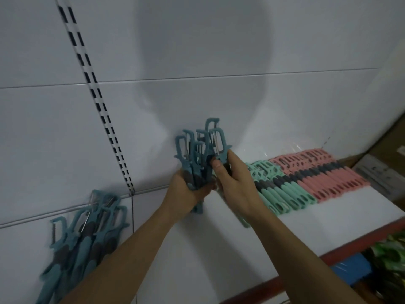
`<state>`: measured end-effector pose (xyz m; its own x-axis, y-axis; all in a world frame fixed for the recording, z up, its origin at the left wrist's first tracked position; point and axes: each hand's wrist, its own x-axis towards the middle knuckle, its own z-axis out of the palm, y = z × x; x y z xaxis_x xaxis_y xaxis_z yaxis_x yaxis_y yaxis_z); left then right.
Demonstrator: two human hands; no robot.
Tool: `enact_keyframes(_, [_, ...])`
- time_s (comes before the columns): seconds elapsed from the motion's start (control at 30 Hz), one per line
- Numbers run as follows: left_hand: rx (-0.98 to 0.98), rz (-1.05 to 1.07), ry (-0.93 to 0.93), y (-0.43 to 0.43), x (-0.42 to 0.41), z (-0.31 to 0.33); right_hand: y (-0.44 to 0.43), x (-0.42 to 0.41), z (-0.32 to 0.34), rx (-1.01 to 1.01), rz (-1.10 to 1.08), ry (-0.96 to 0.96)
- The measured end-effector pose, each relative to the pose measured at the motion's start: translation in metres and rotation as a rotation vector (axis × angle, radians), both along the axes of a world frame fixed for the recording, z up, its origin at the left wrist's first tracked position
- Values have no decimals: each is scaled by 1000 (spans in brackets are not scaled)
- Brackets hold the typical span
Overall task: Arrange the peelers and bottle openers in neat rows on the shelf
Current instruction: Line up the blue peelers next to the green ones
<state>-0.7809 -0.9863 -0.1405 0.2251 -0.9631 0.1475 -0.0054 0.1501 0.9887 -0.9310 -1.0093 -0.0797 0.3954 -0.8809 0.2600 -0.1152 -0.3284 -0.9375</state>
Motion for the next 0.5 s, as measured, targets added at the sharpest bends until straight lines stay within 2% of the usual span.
enact_keyframes(0.1, [-47, -44, 59, 0, 1, -1, -2, 0, 6, -9, 32, 49])
enact_keyframes(0.27, [-73, 192, 48, 5, 21, -12, 9, -15, -16, 24, -96, 45])
enact_keyframes(0.4, [-104, 270, -49, 5, 28, -22, 3, -19, -41, -121, -211, 275])
enact_keyframes(0.5, [-4, 294, -97, 5, 22, -35, 7, -17, -49, -184, -360, 239])
